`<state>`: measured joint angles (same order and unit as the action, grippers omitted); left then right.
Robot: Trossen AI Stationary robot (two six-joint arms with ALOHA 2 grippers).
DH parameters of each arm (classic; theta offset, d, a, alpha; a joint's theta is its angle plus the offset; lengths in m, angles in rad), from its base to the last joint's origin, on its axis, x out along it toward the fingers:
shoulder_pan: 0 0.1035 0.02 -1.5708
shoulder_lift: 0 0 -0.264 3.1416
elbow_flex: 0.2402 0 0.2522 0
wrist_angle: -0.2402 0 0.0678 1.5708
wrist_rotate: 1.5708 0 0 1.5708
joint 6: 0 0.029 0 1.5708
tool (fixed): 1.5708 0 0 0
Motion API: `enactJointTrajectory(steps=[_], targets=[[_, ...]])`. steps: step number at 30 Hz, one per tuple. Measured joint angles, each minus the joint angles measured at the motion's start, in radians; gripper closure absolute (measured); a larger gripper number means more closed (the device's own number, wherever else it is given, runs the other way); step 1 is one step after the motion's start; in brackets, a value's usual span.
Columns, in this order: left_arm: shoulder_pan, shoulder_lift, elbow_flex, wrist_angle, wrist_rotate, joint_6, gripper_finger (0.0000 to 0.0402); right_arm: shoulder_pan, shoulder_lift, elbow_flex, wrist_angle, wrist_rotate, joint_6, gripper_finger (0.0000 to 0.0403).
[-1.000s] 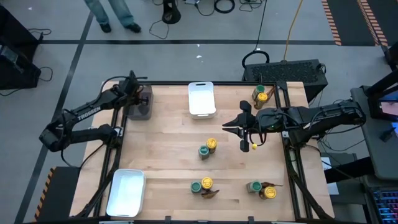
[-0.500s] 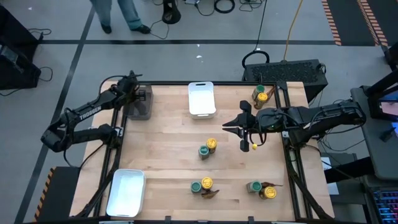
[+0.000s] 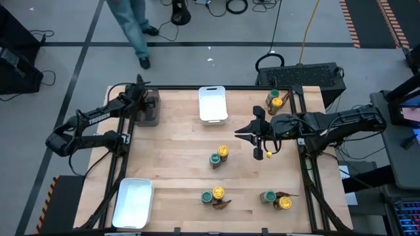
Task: Sort spices by type
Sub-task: Put the middle orange seasoning pack into the black bin
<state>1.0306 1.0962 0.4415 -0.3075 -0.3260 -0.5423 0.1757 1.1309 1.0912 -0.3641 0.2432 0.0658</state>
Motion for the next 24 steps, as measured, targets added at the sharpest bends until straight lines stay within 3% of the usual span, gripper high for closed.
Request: enactJointTrajectory(steps=[24], targets=[[0.000, -0.021, 0.022, -0.039, -0.017, 0.005, 0.0223, -0.027, 0.000, 0.000, 0.000, 0.000, -0.003, 0.0362]])
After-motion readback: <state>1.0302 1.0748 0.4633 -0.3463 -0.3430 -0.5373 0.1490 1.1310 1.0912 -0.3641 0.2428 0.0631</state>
